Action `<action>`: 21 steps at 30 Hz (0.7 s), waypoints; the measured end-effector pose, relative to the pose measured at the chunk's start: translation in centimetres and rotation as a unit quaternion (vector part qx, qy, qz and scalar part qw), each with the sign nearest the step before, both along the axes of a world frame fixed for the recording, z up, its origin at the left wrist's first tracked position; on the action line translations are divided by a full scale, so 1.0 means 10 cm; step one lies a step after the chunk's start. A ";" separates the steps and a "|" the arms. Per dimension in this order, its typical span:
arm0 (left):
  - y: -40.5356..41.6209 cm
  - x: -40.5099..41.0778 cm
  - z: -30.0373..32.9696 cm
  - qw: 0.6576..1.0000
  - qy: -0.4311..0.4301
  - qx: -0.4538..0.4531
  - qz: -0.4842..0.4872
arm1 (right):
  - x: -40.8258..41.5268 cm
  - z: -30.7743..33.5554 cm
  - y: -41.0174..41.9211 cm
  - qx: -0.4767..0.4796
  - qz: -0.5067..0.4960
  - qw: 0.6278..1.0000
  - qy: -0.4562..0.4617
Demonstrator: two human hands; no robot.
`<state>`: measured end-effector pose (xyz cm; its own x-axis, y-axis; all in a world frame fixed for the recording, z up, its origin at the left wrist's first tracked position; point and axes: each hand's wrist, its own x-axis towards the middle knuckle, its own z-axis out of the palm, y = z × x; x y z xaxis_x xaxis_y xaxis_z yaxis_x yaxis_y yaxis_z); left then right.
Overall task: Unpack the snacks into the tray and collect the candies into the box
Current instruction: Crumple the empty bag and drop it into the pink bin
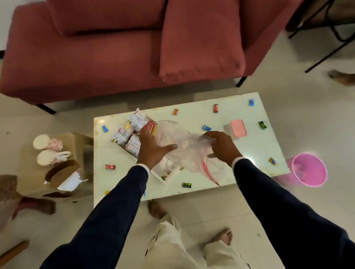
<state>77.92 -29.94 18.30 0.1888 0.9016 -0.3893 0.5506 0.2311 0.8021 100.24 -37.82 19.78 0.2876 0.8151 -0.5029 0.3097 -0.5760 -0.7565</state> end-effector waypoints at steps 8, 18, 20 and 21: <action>-1.24 1.97 0.33 0.893 0.019 0.165 -0.417 | 1.13 0.57 -1.40 0.111 -0.263 0.872 0.397; -1.99 3.25 0.18 0.871 0.213 0.192 -0.399 | 2.36 0.24 -2.61 0.075 -0.254 0.959 0.104; -1.99 3.46 0.06 0.913 0.201 0.133 -0.330 | 2.55 0.12 -2.80 0.105 -0.230 0.967 0.012; -2.02 3.58 0.01 0.924 0.192 0.108 -0.313 | 2.60 0.07 -2.87 0.126 -0.192 0.973 -0.016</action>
